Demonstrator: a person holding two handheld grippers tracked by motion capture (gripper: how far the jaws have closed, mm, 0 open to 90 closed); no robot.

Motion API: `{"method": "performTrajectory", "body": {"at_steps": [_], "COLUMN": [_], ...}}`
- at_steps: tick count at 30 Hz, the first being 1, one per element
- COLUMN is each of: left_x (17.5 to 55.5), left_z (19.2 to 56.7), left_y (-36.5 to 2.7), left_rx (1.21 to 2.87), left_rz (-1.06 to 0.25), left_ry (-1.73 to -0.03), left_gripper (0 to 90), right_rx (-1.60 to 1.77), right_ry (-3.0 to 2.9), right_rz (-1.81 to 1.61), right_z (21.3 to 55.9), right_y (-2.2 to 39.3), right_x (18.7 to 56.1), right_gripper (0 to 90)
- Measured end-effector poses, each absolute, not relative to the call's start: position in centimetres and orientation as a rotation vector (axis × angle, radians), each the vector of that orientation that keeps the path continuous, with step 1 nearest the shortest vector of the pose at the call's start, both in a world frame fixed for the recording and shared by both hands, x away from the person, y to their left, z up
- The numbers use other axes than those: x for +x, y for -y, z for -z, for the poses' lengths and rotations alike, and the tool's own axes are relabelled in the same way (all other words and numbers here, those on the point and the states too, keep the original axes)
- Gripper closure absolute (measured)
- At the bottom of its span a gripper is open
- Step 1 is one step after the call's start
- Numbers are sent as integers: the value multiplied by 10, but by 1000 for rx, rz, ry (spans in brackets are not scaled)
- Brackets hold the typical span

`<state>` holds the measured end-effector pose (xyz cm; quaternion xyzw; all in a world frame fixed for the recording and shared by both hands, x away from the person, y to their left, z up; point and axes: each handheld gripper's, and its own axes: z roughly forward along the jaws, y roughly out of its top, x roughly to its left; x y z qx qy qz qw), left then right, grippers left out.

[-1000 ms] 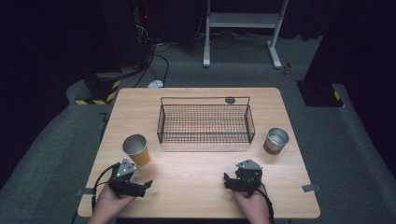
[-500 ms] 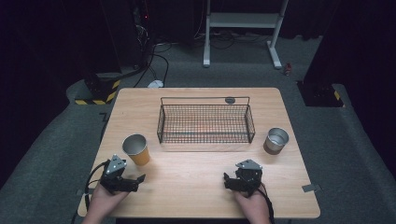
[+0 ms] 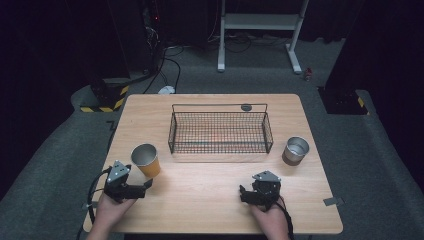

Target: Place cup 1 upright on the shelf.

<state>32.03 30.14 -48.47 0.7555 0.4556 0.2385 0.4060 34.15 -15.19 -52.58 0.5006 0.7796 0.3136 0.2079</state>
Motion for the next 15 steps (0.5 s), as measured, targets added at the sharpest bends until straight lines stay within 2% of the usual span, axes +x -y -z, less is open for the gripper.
{"method": "performTrajectory", "body": {"at_steps": [15], "left_x": [335], "left_z": [479], "left_y": [-298], "left_rx": [1848], "left_rz": [-625], "left_ry": [-1150], "left_gripper": [4], "right_rx": [1393], "right_ry": [-2170], "right_rz": [-873], "right_z": [526], "right_y": [152], "right_x": [341], "right_gripper": [87]}}
